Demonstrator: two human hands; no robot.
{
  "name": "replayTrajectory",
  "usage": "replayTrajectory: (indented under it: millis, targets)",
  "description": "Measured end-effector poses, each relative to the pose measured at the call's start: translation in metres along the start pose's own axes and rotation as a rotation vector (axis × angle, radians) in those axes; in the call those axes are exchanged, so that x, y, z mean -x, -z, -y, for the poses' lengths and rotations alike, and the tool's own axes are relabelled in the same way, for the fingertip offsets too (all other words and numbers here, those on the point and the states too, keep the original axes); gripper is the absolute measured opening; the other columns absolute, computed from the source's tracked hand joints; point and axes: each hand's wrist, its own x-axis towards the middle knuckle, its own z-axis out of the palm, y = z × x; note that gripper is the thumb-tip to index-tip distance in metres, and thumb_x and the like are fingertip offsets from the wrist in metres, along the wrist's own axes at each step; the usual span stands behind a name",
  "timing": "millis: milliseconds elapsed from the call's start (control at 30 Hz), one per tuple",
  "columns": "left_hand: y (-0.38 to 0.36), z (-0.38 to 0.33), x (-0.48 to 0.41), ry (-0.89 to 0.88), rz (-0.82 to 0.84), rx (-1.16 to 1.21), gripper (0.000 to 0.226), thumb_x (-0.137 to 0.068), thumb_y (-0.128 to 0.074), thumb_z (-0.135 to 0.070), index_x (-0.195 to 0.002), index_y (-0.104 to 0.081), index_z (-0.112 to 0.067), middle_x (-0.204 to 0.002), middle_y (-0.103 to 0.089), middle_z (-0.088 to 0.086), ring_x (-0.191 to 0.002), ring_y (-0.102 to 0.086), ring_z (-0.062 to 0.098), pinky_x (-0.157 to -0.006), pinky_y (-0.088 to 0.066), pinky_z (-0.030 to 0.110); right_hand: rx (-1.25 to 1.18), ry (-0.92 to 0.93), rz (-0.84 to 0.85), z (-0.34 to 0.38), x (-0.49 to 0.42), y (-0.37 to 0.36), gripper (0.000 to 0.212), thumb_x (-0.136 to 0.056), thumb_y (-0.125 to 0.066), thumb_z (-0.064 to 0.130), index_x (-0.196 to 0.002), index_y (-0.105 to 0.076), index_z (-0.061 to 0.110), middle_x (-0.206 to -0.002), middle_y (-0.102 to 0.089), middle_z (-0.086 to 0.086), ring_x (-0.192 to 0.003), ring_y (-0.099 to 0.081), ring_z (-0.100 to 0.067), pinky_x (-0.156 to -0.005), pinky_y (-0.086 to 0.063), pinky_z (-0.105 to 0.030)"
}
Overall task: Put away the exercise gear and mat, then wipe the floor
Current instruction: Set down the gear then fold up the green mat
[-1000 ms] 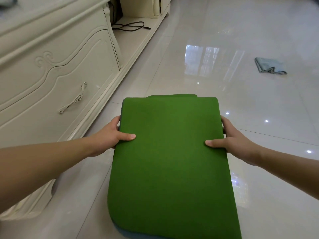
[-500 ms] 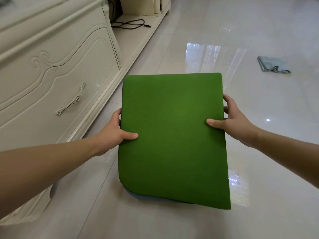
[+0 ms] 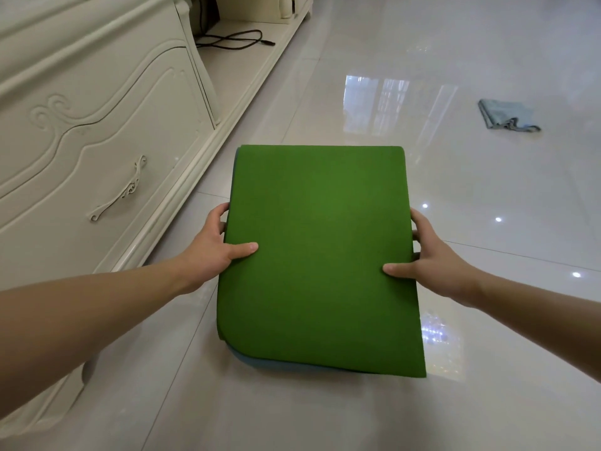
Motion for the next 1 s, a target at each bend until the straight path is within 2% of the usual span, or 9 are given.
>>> replayTrajectory:
  millis: [67, 133, 300, 500, 600, 733, 867, 1000]
  targets:
    - [-0.002, 0.004, 0.0, 0.021, 0.036, 0.016, 0.1, -0.078, -0.08, -0.006, -0.15, -0.021, -0.042, -0.126, -0.052, -0.012, -0.114, -0.06, 0.018, -0.091, -0.054, 0.039, -0.007, -0.01, -0.024, 0.003, -0.006, -0.002, 0.1, -0.081, -0.074, 0.001, -0.141, -0.019, 0.057, -0.125, -0.051, 0.005, -0.096, -0.069, -0.017, -0.075, -0.06, -0.033]
    - [-0.001, 0.009, 0.001, 0.034, 0.067, 0.017, 0.105, -0.077, -0.079, 0.0, -0.151, -0.019, -0.042, -0.128, -0.052, -0.012, -0.115, -0.059, 0.018, -0.095, -0.053, 0.042, -0.007, -0.019, -0.025, 0.005, -0.01, -0.003, 0.099, -0.081, -0.074, 0.0, -0.14, -0.019, 0.058, -0.124, -0.051, 0.004, -0.098, -0.068, -0.019, -0.075, -0.06, -0.034]
    - [0.004, 0.014, 0.011, 0.082, 0.122, 0.002, 0.104, -0.074, -0.082, -0.003, -0.15, -0.022, -0.042, -0.134, -0.049, -0.014, -0.115, -0.06, 0.016, -0.091, -0.055, 0.039, -0.037, -0.065, 0.006, 0.0, -0.001, -0.004, 0.098, -0.08, -0.075, 0.0, -0.137, -0.023, 0.062, -0.125, -0.052, -0.001, -0.103, -0.067, -0.023, -0.085, -0.058, -0.045]
    - [0.009, 0.023, 0.034, 0.154, 0.193, -0.031, 0.093, -0.072, -0.081, -0.01, -0.14, -0.028, -0.046, -0.126, -0.052, -0.014, -0.103, -0.068, 0.014, -0.077, -0.058, 0.029, -0.101, -0.169, 0.067, -0.013, 0.033, -0.015, 0.091, -0.082, -0.072, -0.001, -0.138, -0.027, 0.055, -0.121, -0.053, -0.006, -0.095, -0.071, -0.024, -0.071, -0.06, -0.045]
    - [0.01, 0.035, 0.046, 0.189, 0.218, -0.046, 0.091, -0.074, -0.081, -0.009, -0.138, -0.029, -0.046, -0.125, -0.054, -0.015, -0.099, -0.07, 0.013, -0.077, -0.059, 0.03, -0.1, -0.187, 0.084, -0.024, 0.041, -0.02, 0.091, -0.081, -0.073, -0.001, -0.138, -0.027, 0.055, -0.122, -0.053, -0.007, -0.095, -0.07, -0.025, -0.074, -0.06, -0.048]
    - [0.004, 0.043, 0.044, 0.201, 0.195, -0.077, 0.097, -0.079, -0.08, -0.005, -0.147, -0.021, -0.042, -0.126, -0.051, -0.017, -0.106, -0.065, 0.013, -0.078, -0.059, 0.028, -0.059, -0.183, 0.074, -0.032, 0.031, -0.022, 0.096, -0.08, -0.075, 0.002, -0.137, -0.024, 0.059, -0.122, -0.053, -0.004, -0.097, -0.07, -0.025, -0.078, -0.059, -0.047]
    - [0.0, 0.041, 0.027, 0.18, 0.159, -0.143, 0.104, -0.079, -0.08, -0.005, -0.152, -0.015, -0.039, -0.129, -0.049, -0.015, -0.111, -0.06, 0.012, -0.088, -0.056, 0.033, -0.026, -0.173, 0.051, -0.038, 0.015, -0.021, 0.099, -0.079, -0.076, 0.004, -0.138, -0.02, 0.06, -0.123, -0.053, 0.0, -0.099, -0.069, -0.024, -0.081, -0.059, -0.044]
    - [-0.007, 0.045, 0.013, 0.197, 0.146, -0.177, 0.103, -0.081, -0.079, -0.004, -0.153, -0.013, -0.037, -0.118, -0.05, -0.021, -0.104, -0.06, 0.006, -0.075, -0.054, 0.023, 0.009, -0.185, 0.047, -0.044, 0.002, -0.023, 0.099, -0.08, -0.076, 0.006, -0.14, -0.017, 0.059, -0.122, -0.053, 0.003, -0.101, -0.068, -0.021, -0.084, -0.059, -0.039]
